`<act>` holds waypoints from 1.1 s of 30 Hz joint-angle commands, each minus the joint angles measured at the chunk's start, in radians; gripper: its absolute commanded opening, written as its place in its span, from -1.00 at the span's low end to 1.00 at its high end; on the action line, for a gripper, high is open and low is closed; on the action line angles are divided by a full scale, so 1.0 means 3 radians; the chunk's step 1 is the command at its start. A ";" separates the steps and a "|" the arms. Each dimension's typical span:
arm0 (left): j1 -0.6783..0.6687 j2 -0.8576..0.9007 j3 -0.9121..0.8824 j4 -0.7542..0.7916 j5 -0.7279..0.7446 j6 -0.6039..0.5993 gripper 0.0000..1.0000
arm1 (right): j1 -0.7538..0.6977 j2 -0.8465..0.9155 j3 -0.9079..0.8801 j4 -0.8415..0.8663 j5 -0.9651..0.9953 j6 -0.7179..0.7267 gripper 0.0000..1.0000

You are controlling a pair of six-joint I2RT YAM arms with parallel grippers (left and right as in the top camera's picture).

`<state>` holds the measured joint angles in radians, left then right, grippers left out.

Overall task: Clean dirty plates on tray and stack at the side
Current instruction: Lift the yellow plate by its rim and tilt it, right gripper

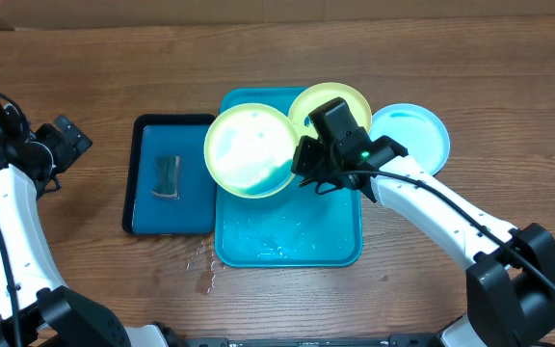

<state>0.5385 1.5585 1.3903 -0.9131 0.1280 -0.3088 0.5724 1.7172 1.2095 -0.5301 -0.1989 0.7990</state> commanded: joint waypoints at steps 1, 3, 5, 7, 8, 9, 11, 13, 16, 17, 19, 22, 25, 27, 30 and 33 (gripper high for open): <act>-0.0008 0.0024 0.0009 0.0004 0.0036 -0.0033 0.99 | 0.0058 -0.0120 0.0099 0.0085 0.0201 0.0146 -0.92; -0.0008 0.0024 0.0009 0.0004 0.0036 -0.0033 1.00 | 0.0103 -0.0120 0.0099 0.0113 0.0300 0.0146 -0.92; -0.0008 0.0024 0.0009 0.0004 0.0036 -0.0032 1.00 | 0.0149 -0.0120 0.0099 0.0132 0.0366 0.0146 -0.92; -0.0008 0.0024 0.0009 0.0004 0.0036 -0.0033 0.99 | 0.0189 -0.0120 0.0099 0.0158 0.0375 0.0148 -0.92; -0.0008 0.0024 0.0009 0.0004 0.0036 -0.0033 1.00 | 0.0202 -0.0120 0.0099 0.0167 0.0375 0.0163 -0.92; -0.0008 0.0024 0.0009 0.0004 0.0036 -0.0033 0.99 | 0.0212 -0.0120 0.0099 0.0177 0.0378 0.0184 -0.92; -0.0006 0.0024 0.0009 0.0004 0.0036 -0.0033 0.99 | 0.0226 -0.0120 0.0099 0.0196 0.0393 0.0248 -0.92; -0.0008 0.0024 0.0009 0.0004 0.0036 -0.0033 1.00 | 0.0230 -0.0120 0.0099 0.0221 0.0399 0.0277 -0.92; -0.0008 0.0024 0.0009 0.0004 0.0036 -0.0032 1.00 | 0.0234 -0.0113 0.0099 0.0256 0.0399 0.0308 -0.92; -0.0008 0.0024 0.0009 0.0004 0.0036 -0.0033 1.00 | 0.0243 -0.0112 0.0099 0.0271 0.0399 0.0308 -0.92; -0.0008 0.0024 0.0009 0.0004 0.0036 -0.0033 0.99 | 0.0272 -0.0089 0.0099 0.0320 0.0399 0.0309 -0.92; -0.0008 0.0024 0.0009 0.0004 0.0036 -0.0033 1.00 | 0.0342 -0.0039 0.0099 0.0434 0.0402 0.0308 -0.92; -0.0008 0.0024 0.0009 0.0004 0.0036 -0.0033 1.00 | 0.0399 0.0008 0.0099 0.0547 0.0431 0.0306 -0.92; -0.0008 0.0024 0.0009 0.0004 0.0036 -0.0033 0.99 | 0.0434 0.0032 0.0098 0.0598 0.0521 0.0306 -0.92; -0.0008 0.0024 0.0009 0.0004 0.0036 -0.0033 1.00 | 0.0483 0.0060 0.0097 0.0679 0.0643 0.0305 -0.92; -0.0008 0.0024 0.0009 0.0004 0.0036 -0.0033 0.99 | 0.0534 0.0092 0.0097 0.0779 0.0692 0.0305 -0.92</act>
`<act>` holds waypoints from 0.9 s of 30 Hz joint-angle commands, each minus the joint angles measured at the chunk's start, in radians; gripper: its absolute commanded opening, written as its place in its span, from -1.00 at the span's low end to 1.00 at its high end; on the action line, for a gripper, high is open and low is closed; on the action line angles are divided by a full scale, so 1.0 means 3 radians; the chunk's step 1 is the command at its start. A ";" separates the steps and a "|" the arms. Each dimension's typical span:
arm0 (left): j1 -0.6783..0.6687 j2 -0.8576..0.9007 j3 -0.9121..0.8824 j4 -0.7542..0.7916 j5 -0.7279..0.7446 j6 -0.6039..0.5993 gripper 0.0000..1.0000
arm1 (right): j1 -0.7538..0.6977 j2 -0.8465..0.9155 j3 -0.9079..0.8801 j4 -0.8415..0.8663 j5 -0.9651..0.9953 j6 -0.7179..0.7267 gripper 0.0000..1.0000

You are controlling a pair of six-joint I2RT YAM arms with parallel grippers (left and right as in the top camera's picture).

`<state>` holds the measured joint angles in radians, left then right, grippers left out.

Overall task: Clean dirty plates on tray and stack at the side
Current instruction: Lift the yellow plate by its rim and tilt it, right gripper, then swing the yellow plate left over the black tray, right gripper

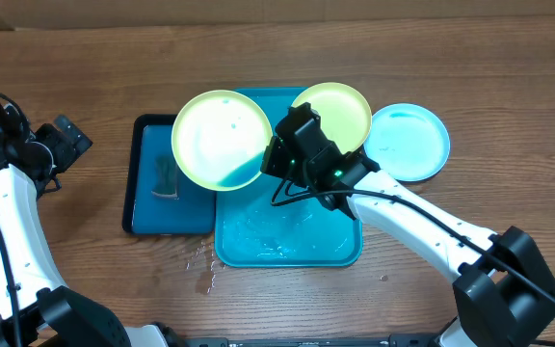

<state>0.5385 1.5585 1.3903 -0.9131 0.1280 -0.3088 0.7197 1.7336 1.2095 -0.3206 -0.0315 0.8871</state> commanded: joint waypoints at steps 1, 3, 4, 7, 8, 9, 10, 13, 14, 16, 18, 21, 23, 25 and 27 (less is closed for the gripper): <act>-0.0008 0.0024 0.0009 0.0004 0.0036 -0.0033 1.00 | 0.0060 0.0052 0.0097 0.0117 0.0140 0.0011 -0.92; -0.0008 0.0024 0.0009 0.0004 0.0036 -0.0033 0.99 | 0.0108 0.0095 0.0097 0.0189 0.0197 0.0010 -0.92; -0.0006 0.0024 0.0009 0.0003 0.0036 -0.0033 1.00 | 0.0135 0.0117 0.0097 0.0217 0.0242 0.0011 -0.92; -0.0008 0.0024 0.0009 0.0004 0.0036 -0.0033 1.00 | 0.0235 0.0212 0.0097 0.0280 0.0448 0.0011 -0.92; -0.0008 0.0024 0.0009 0.0004 0.0036 -0.0033 0.99 | 0.0266 0.0234 0.0097 0.0287 0.0505 0.0010 -0.92; -0.0006 0.0024 0.0009 0.0004 0.0036 -0.0033 1.00 | 0.0308 0.0262 0.0097 0.0305 0.0587 0.0010 -0.92; -0.0008 0.0024 0.0009 0.0005 0.0036 -0.0033 1.00 | 0.0342 0.0285 0.0097 0.0320 0.0661 0.0005 -0.92; -0.0006 0.0024 0.0009 0.0004 0.0036 -0.0033 1.00 | 0.0459 0.0340 0.0097 0.0407 0.0917 -0.0014 -0.92; -0.0008 0.0024 0.0009 0.0005 0.0036 -0.0033 1.00 | 0.0495 0.0352 0.0097 0.0439 0.1002 -0.0022 -0.92; -0.0008 0.0024 0.0009 0.0004 0.0036 -0.0033 1.00 | 0.0565 0.0371 0.0097 0.0525 0.1122 -0.0158 -0.92; -0.0008 0.0024 0.0009 0.0005 0.0036 -0.0032 1.00 | 0.0629 0.0384 0.0097 0.0590 0.1263 -0.0233 -0.92; -0.0008 0.0024 0.0009 0.0004 0.0036 -0.0033 0.99 | 0.0694 0.0401 0.0097 0.0670 0.1377 -0.0406 -0.92; -0.0006 0.0024 0.0009 0.0004 0.0036 -0.0033 1.00 | 0.0717 0.0401 0.0097 0.0708 0.1389 -0.0532 -0.92; -0.0008 0.0024 0.0009 0.0004 0.0036 -0.0033 1.00 | 0.0732 0.0401 0.0097 0.0736 0.1423 -0.0640 -0.92; -0.0008 0.0024 0.0009 0.0004 0.0036 -0.0033 0.99 | 0.0745 0.0401 0.0097 0.0755 0.1516 -0.0743 -0.92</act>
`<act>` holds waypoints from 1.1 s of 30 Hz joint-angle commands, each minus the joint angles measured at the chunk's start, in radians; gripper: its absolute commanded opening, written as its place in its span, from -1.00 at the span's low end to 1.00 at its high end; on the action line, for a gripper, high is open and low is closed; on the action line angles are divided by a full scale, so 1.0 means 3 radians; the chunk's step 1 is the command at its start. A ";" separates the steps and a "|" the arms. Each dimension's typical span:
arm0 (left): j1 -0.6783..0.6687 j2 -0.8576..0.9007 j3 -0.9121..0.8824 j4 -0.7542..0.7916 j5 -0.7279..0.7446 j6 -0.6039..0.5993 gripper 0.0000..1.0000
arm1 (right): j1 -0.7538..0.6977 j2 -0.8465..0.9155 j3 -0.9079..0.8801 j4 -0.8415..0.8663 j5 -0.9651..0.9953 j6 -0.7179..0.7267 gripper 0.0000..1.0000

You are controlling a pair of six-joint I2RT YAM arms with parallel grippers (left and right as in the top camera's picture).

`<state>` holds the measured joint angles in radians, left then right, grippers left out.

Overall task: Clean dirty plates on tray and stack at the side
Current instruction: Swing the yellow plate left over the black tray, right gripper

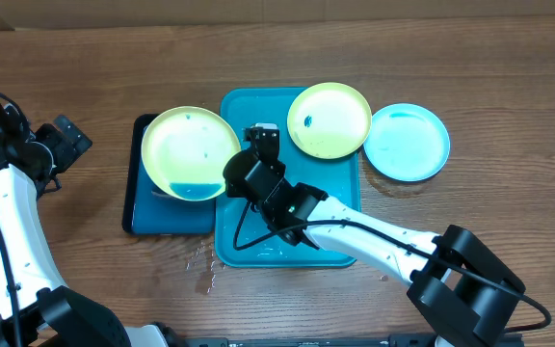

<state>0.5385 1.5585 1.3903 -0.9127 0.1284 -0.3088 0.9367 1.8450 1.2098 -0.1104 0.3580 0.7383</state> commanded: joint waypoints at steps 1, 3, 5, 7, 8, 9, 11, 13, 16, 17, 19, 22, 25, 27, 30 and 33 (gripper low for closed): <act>-0.0008 0.0024 0.0009 0.0003 0.0034 -0.0033 0.99 | 0.0023 0.0029 0.0095 0.0070 0.0253 -0.0300 -0.92; -0.0006 0.0024 0.0009 0.0003 0.0034 -0.0033 1.00 | 0.0023 0.0029 0.0095 0.0116 0.0304 -0.0416 -0.92; -0.0008 0.0024 0.0009 0.0003 0.0034 -0.0033 1.00 | 0.0023 0.0029 0.0095 0.0169 0.0329 -0.0510 -0.92; -0.0008 0.0024 0.0009 0.0003 0.0034 -0.0033 0.99 | 0.0029 0.0029 0.0097 0.0219 0.0327 -0.0558 -0.92; -0.0008 0.0024 0.0009 0.0003 0.0034 -0.0033 0.99 | 0.0037 0.0029 0.0098 0.0231 0.0327 -0.0558 -0.92; -0.0008 0.0024 0.0009 0.0003 0.0034 -0.0033 0.99 | 0.0050 0.0029 0.0098 0.0245 0.0327 -0.0557 -0.92; -0.0008 0.0024 0.0009 0.0004 0.0034 -0.0033 1.00 | 0.0084 0.0029 0.0098 0.0267 0.0329 -0.0557 -0.92; -0.0006 0.0024 0.0009 0.0003 0.0034 -0.0033 0.99 | 0.0132 0.0029 0.0098 0.0280 0.0370 -0.0558 -0.92; -0.0008 0.0024 0.0009 0.0003 0.0034 -0.0033 0.99 | 0.0207 0.0029 0.0098 0.0328 0.0554 -0.0680 -0.92; -0.0006 0.0024 0.0009 0.0003 0.0034 -0.0033 0.99 | 0.0230 0.0029 0.0098 0.0364 0.0595 -0.0783 -0.92; -0.0008 0.0024 0.0009 0.0003 0.0034 -0.0032 1.00 | 0.0280 0.0029 0.0098 0.0448 0.0692 -0.0992 -0.92; -0.0008 0.0024 0.0009 0.0003 0.0034 -0.0033 1.00 | 0.0348 0.0029 0.0098 0.0604 0.0877 -0.1345 -0.92; -0.0008 0.0024 0.0009 0.0003 0.0034 -0.0033 1.00 | 0.0404 0.0029 0.0098 0.0801 0.0958 -0.1731 -0.92; -0.0008 0.0024 0.0009 0.0003 0.0034 -0.0033 1.00 | 0.0439 0.0029 0.0098 0.0941 0.1066 -0.1968 -0.92; -0.0006 0.0024 0.0009 0.0003 0.0034 -0.0033 1.00 | 0.0502 0.0029 0.0098 0.1170 0.1270 -0.2336 -0.92; -0.0006 0.0024 0.0009 0.0003 0.0034 -0.0032 0.99 | 0.0567 0.0029 0.0098 0.1400 0.1396 -0.2692 -0.92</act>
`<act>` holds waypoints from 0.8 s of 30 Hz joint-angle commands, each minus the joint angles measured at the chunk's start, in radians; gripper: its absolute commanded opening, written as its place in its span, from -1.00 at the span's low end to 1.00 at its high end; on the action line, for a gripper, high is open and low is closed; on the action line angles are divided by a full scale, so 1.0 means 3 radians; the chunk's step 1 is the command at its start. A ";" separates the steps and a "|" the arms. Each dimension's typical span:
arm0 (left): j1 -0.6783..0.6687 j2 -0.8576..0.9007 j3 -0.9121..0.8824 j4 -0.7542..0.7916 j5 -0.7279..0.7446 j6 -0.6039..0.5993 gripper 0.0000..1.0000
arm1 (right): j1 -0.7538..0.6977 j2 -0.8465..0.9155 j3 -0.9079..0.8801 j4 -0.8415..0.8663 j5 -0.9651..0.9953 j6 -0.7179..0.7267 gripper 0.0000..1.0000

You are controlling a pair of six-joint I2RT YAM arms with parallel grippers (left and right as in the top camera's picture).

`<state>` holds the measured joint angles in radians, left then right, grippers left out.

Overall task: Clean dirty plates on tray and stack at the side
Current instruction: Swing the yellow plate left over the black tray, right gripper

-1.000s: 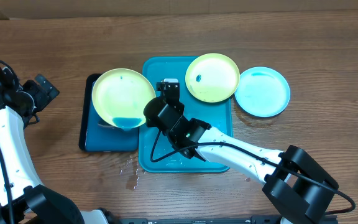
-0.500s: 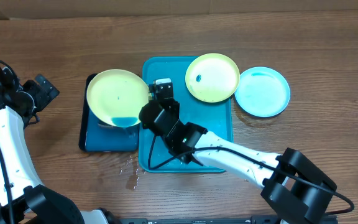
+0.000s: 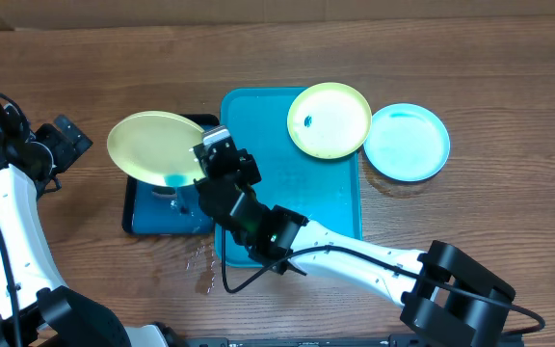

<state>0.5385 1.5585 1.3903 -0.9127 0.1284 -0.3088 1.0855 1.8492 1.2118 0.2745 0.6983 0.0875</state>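
Observation:
My right gripper (image 3: 203, 164) is shut on the right rim of a yellow plate (image 3: 152, 146) and holds it tilted above the dark blue tray (image 3: 140, 217), with blue liquid pooled at the plate's lower edge. A second yellow plate (image 3: 329, 120) rests on the far right corner of the teal tray (image 3: 302, 207). To the right of that tray a light blue plate (image 3: 408, 142) lies on the table. At the far left my left gripper (image 3: 66, 138) hovers over the table, and the overhead view does not show how its jaws stand.
Water drops (image 3: 200, 260) lie on the wood by the teal tray's near left corner. The grey sponge in the dark blue tray is mostly hidden under the held plate. My right arm (image 3: 335, 255) stretches across the teal tray.
My right gripper has carried the yellow plate further left, now fully over the dark blue tray and tilted more steeply. The left arm has not moved.
My right gripper first held the yellow plate over the teal tray's far left corner. Later the plate was at the boundary of the two trays, then over the dark blue tray with blue liquid gathering at its edge, and now sits further left and tilted.

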 commanded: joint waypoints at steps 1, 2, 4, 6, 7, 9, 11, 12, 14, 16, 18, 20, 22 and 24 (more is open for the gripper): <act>-0.0008 0.0024 0.0009 0.0004 0.0034 -0.0033 0.99 | 0.0092 0.0015 0.0092 0.0193 0.0271 -0.0649 -0.92; -0.0008 0.0024 0.0009 0.0003 0.0034 -0.0033 1.00 | 0.0111 0.0015 0.0092 0.0268 0.0281 -0.0764 -0.92; -0.0008 0.0024 0.0009 0.0003 0.0034 -0.0032 1.00 | 0.0136 0.0015 0.0092 0.0388 0.0294 -0.0961 -0.92; -0.0008 0.0024 0.0009 0.0003 0.0034 -0.0033 1.00 | 0.0159 0.0015 0.0092 0.0506 0.0292 -0.1185 -0.92; -0.0008 0.0024 0.0009 0.0003 0.0034 -0.0033 1.00 | 0.0169 0.0015 0.0092 0.0562 0.0294 -0.1279 -0.92; -0.0008 0.0024 0.0009 0.0003 0.0034 -0.0033 0.99 | 0.0187 0.0015 0.0092 0.0670 0.0306 -0.1457 -0.92; -0.0008 0.0024 0.0009 0.0003 0.0034 -0.0033 1.00 | 0.0201 0.0015 0.0092 0.0781 0.0375 -0.1577 -0.92; -0.0008 0.0024 0.0009 0.0003 0.0034 -0.0033 0.99 | 0.0209 0.0015 0.0092 0.0829 0.0416 -0.1628 -0.92; -0.0008 0.0024 0.0009 0.0003 0.0034 -0.0033 0.99 | 0.0223 0.0015 0.0092 0.0945 0.0506 -0.1736 -0.92; -0.0006 0.0024 0.0009 0.0003 0.0034 -0.0032 1.00 | 0.0234 0.0015 0.0092 0.1029 0.0547 -0.1849 -0.92; -0.0006 0.0024 0.0009 0.0003 0.0034 -0.0033 1.00 | 0.0245 0.0015 0.0092 0.1099 0.0552 -0.1972 -0.92; -0.0008 0.0024 0.0009 0.0003 0.0034 -0.0033 0.99 | 0.0249 0.0015 0.0092 0.1139 0.0554 -0.1981 -0.92; -0.0008 0.0024 0.0009 0.0003 0.0034 -0.0033 0.99 | 0.0249 0.0015 0.0092 0.1152 0.0554 -0.1981 -0.92; -0.0008 0.0024 0.0009 0.0003 0.0034 -0.0033 1.00 | 0.0249 0.0015 0.0092 0.1153 0.0554 -0.1981 -0.92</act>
<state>0.5385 1.5585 1.3903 -0.9131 0.1284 -0.3088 1.1538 1.8507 1.2129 0.6094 0.8459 -0.4847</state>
